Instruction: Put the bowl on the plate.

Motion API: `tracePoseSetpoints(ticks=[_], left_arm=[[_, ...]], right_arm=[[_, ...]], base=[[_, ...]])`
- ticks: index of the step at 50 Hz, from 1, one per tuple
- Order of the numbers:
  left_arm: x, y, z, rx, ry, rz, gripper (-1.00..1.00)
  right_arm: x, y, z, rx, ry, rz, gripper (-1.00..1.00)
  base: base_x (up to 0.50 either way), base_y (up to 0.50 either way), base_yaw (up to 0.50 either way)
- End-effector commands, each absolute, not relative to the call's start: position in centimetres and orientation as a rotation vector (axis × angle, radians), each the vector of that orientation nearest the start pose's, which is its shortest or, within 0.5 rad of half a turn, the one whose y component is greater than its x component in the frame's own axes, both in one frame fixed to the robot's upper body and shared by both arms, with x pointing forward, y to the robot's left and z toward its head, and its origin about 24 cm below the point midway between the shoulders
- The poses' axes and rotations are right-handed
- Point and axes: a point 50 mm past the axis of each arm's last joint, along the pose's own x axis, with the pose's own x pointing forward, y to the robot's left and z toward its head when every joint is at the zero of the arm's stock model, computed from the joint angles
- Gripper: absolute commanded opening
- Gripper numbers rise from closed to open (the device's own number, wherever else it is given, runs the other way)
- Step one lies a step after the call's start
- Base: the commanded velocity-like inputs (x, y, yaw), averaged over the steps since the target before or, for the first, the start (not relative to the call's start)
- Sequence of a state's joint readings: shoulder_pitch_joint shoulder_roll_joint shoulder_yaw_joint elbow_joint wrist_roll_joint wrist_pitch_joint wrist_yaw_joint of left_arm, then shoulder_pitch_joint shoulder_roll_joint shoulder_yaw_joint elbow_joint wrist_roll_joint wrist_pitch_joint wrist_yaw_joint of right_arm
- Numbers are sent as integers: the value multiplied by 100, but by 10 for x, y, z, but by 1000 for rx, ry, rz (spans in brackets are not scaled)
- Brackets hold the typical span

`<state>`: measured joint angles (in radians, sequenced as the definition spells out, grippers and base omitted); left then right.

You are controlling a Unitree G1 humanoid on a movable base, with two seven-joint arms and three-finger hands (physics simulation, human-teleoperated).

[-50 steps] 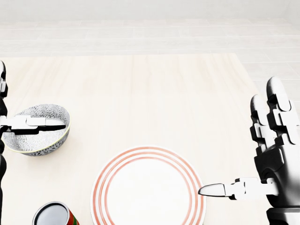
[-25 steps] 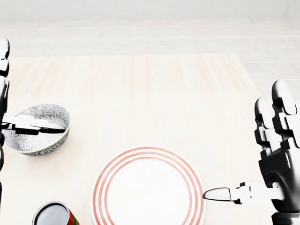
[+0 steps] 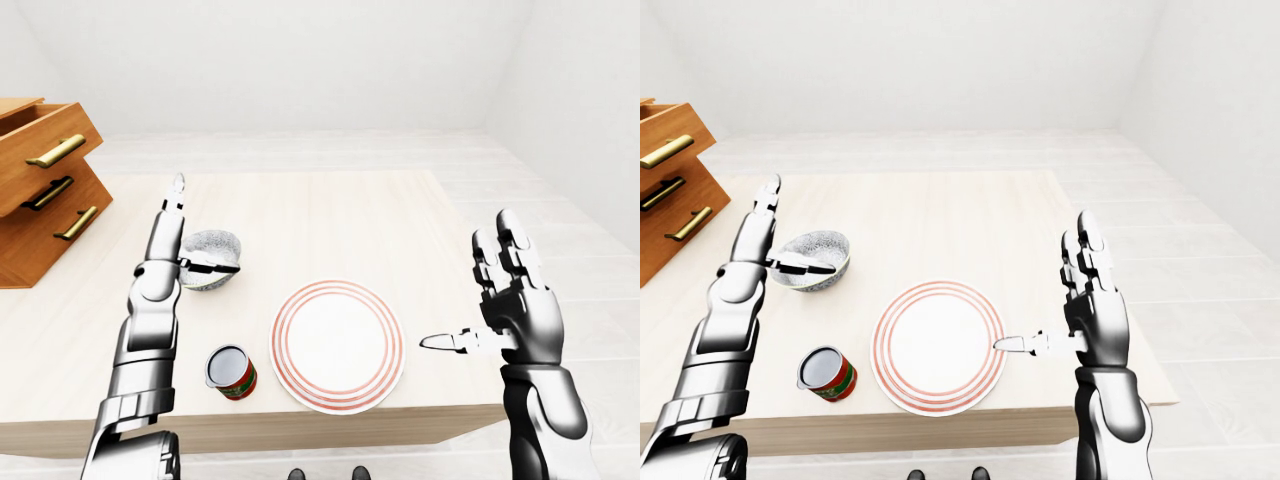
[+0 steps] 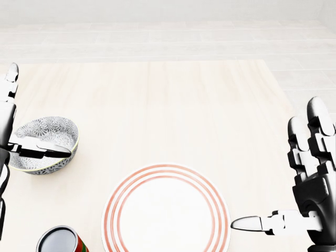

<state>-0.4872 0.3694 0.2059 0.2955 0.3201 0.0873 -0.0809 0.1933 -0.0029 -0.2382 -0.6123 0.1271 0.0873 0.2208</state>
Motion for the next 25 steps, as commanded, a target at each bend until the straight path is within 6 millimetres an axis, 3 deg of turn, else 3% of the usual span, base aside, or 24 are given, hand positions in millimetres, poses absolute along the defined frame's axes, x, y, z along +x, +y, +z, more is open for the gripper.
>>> tracePoseSetpoints(ticks=[1,25], left_arm=[[338,255,117,640,-3,204,100],[330,255,108,752,31,188,100]], right_arm=[[193,-199,131,-15,-337,-23,100],[197,-196,132,-18,-344,-19,100]], base=[[0,0,0],[0,0,0]])
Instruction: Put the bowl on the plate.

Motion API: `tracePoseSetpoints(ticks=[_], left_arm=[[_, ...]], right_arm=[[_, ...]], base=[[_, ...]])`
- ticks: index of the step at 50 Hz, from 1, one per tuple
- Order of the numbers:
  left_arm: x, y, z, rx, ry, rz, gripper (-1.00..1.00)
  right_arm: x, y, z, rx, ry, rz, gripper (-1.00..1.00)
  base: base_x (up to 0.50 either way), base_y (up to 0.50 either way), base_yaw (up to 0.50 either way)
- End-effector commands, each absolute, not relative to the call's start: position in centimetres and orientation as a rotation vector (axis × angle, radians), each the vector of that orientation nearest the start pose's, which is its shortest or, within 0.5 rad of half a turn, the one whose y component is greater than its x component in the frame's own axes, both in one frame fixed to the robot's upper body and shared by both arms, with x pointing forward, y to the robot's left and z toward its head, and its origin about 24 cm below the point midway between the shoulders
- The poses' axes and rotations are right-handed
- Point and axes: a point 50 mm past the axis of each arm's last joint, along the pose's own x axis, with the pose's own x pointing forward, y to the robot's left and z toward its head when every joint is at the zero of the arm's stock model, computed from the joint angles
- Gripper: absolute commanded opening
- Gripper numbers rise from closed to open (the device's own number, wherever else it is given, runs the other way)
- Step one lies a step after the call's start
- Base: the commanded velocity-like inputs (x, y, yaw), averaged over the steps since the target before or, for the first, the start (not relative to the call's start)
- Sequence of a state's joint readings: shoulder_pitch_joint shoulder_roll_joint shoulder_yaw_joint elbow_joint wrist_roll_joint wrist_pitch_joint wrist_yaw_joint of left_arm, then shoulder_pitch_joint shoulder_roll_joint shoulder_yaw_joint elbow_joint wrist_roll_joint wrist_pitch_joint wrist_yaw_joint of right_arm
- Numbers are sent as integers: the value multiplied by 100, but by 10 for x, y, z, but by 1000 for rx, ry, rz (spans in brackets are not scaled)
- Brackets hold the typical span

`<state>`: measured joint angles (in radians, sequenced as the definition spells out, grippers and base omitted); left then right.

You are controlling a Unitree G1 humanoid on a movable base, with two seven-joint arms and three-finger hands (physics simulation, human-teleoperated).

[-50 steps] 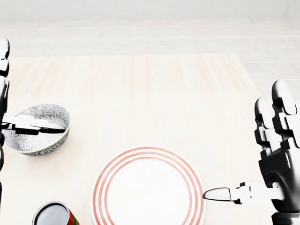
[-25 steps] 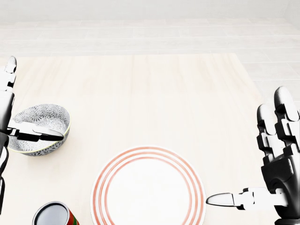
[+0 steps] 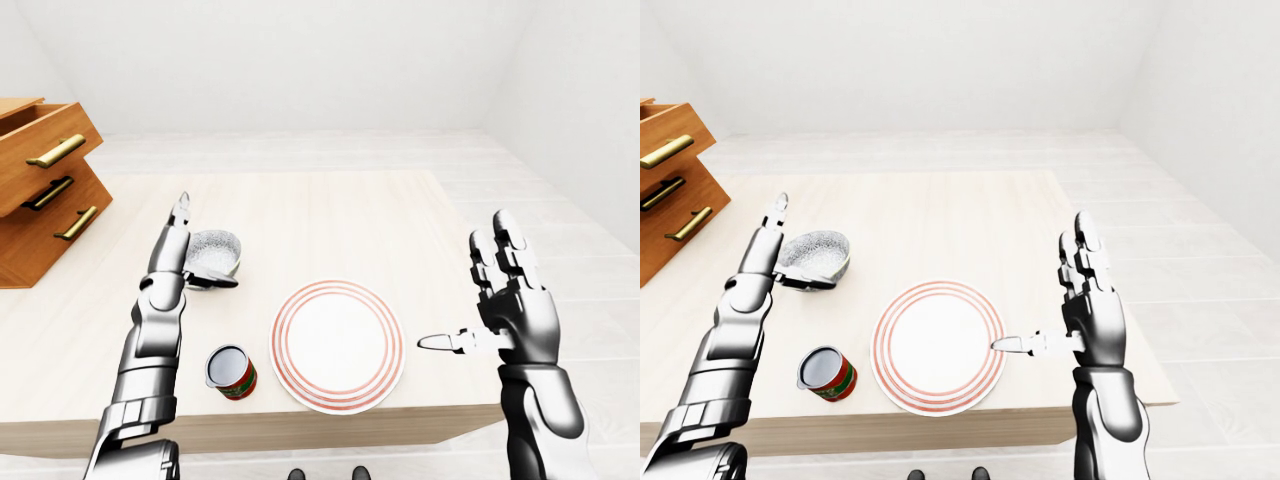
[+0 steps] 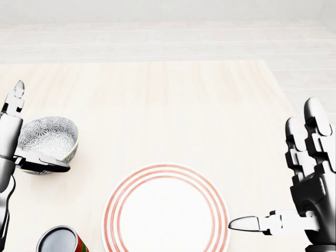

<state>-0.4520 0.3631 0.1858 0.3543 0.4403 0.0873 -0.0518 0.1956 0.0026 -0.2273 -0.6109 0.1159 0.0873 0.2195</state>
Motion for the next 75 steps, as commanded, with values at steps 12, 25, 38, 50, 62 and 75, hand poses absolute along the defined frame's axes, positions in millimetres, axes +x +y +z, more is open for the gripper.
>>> tracePoseSetpoints(ticks=[12,25,38,50,62,75], left_arm=[[329,251,98,849,68,173,100],[335,255,92,931,111,209,100],[340,255,91,969,131,194,100],[342,256,87,1078,152,205,100],[348,259,78,1183,198,216,100],[356,264,66,1281,261,249,100]], right_arm=[[197,-200,130,-13,-336,-26,100],[202,-202,115,6,-271,-27,100],[199,-203,114,6,-268,-28,100],[199,-203,116,6,-274,-27,100],[199,-204,115,6,-273,-29,100],[200,-206,112,9,-258,-32,100]], base=[[0,0,0],[0,0,0],[0,0,0],[0,0,0],[0,0,0],[0,0,0]])
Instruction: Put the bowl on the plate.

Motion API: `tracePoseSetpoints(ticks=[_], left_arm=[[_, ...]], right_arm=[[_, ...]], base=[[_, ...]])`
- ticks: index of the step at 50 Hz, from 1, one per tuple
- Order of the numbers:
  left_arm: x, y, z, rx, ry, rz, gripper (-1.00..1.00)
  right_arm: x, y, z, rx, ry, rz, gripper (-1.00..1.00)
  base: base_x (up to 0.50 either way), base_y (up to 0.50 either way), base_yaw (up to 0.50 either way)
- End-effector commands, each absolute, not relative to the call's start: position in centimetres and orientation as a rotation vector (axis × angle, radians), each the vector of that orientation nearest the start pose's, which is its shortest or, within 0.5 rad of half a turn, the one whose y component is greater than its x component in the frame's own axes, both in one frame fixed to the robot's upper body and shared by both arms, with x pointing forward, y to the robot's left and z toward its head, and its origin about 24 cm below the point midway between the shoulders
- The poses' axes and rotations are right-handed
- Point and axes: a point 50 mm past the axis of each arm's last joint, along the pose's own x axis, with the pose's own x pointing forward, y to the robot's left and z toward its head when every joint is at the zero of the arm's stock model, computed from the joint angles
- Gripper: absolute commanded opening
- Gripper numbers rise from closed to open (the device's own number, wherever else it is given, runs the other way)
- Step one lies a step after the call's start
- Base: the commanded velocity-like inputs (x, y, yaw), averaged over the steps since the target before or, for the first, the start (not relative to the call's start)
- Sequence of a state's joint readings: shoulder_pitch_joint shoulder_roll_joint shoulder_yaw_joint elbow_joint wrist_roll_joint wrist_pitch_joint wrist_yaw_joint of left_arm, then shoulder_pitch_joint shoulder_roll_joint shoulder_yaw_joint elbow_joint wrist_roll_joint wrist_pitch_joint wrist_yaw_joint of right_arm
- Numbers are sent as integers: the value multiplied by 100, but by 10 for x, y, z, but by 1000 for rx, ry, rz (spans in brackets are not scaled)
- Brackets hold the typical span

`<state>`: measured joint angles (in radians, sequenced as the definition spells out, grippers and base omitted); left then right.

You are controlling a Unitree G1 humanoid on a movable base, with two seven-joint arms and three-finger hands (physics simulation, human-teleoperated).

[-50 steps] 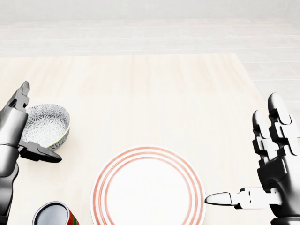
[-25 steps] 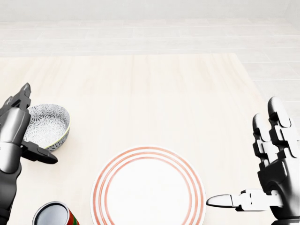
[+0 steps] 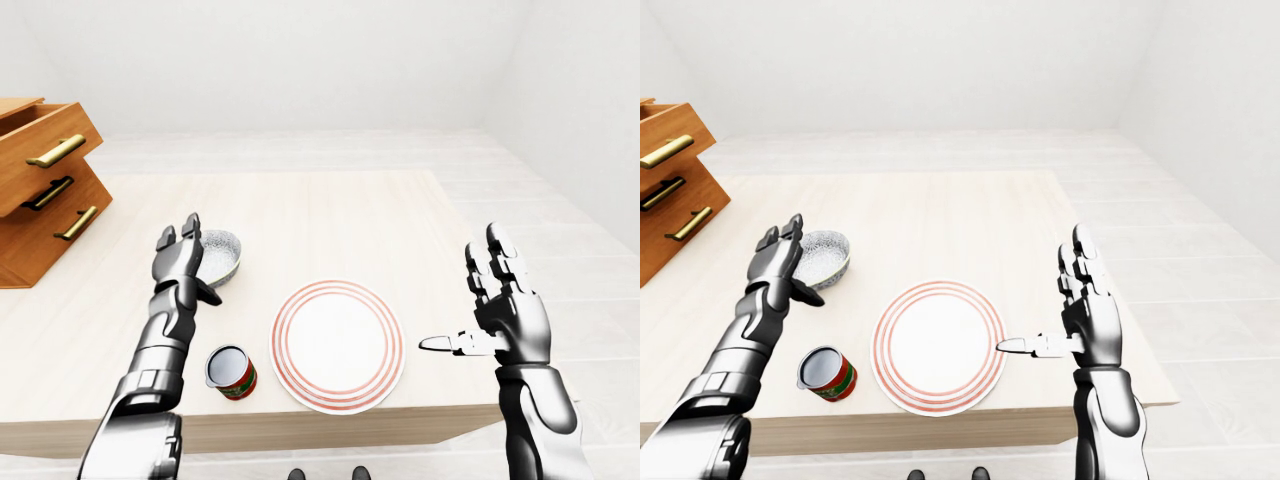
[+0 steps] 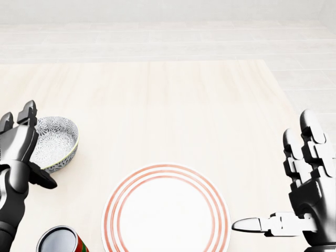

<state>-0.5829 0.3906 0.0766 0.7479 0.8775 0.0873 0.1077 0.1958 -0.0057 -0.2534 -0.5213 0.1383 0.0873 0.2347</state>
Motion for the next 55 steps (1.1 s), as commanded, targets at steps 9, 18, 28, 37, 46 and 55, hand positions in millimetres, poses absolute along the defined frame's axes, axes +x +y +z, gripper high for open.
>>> tracePoseSetpoints(ticks=[9,18,28,37,46,55], left_arm=[[361,263,65,1320,279,253,100],[363,262,62,1370,279,262,100],[362,255,56,1406,276,243,100],[361,251,50,1447,259,244,100],[360,248,47,1460,258,240,100],[358,247,41,1463,277,234,100]], right_arm=[[200,-206,113,5,-264,-35,100],[201,-207,113,-3,-262,-49,100],[203,-207,108,7,-241,-44,100],[205,-209,101,18,-214,-45,100],[205,-209,101,21,-211,-45,100],[208,-209,97,23,-195,-47,100]], base=[[0,0,0],[0,0,0],[0,0,0],[0,0,0],[0,0,0],[0,0,0]])
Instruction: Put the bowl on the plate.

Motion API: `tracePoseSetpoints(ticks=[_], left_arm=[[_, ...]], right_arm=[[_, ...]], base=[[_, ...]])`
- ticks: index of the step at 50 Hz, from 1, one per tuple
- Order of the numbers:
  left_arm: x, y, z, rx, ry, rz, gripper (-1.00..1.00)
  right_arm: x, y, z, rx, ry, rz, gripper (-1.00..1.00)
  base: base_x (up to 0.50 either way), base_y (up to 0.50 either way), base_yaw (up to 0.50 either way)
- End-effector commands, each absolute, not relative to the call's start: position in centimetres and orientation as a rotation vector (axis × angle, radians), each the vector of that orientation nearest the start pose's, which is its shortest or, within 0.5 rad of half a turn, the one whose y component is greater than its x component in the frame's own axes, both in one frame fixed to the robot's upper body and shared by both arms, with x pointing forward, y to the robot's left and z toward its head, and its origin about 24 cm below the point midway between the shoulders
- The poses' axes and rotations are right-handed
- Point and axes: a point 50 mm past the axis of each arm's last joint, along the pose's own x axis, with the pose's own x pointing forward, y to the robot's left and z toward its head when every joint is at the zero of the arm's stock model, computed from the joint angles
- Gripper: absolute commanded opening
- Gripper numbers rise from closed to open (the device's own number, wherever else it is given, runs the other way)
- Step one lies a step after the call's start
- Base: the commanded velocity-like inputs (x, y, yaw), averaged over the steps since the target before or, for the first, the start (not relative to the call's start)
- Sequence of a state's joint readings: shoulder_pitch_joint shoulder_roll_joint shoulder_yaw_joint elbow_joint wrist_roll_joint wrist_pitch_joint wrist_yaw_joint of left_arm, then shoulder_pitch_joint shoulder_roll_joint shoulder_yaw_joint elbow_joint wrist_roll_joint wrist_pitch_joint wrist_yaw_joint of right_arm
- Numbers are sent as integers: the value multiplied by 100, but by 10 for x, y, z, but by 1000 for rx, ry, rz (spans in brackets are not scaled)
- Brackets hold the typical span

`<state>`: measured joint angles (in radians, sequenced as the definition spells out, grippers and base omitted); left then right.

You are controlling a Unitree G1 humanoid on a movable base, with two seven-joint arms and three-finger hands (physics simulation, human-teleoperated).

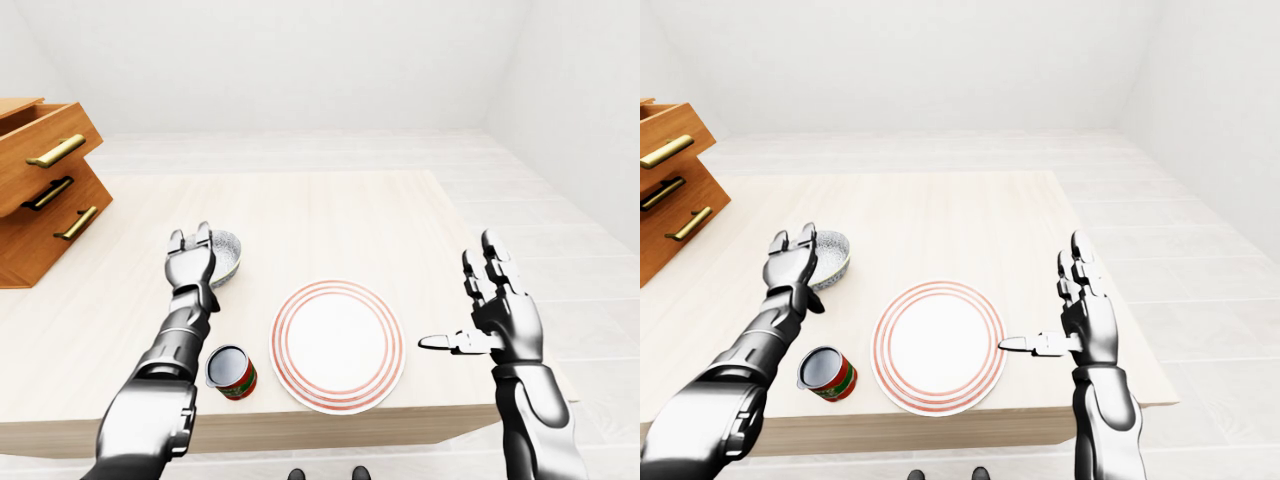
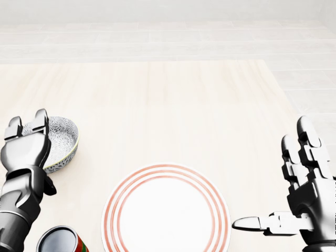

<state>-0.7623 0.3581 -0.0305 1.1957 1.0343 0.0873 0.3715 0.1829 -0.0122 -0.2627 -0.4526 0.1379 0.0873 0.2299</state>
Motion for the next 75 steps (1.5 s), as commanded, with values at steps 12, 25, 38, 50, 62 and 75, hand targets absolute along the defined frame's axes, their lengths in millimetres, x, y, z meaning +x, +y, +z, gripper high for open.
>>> tracePoseSetpoints(ticks=[12,25,38,50,62,75], left_arm=[[354,245,32,1458,304,218,100],[353,242,29,1456,309,214,100],[354,242,30,1460,306,218,100],[351,241,25,1466,313,214,100],[348,242,20,1460,334,207,100],[344,241,14,1460,349,195,100]], right_arm=[[210,-211,94,28,-181,-47,100],[211,-212,91,31,-168,-47,100],[210,-212,94,19,-180,-53,100],[211,-210,93,14,-175,-50,100],[212,-210,89,19,-158,-48,100],[213,-210,86,24,-148,-49,100]], base=[[0,0,0],[0,0,0],[0,0,0],[0,0,0],[0,0,0],[0,0,0]])
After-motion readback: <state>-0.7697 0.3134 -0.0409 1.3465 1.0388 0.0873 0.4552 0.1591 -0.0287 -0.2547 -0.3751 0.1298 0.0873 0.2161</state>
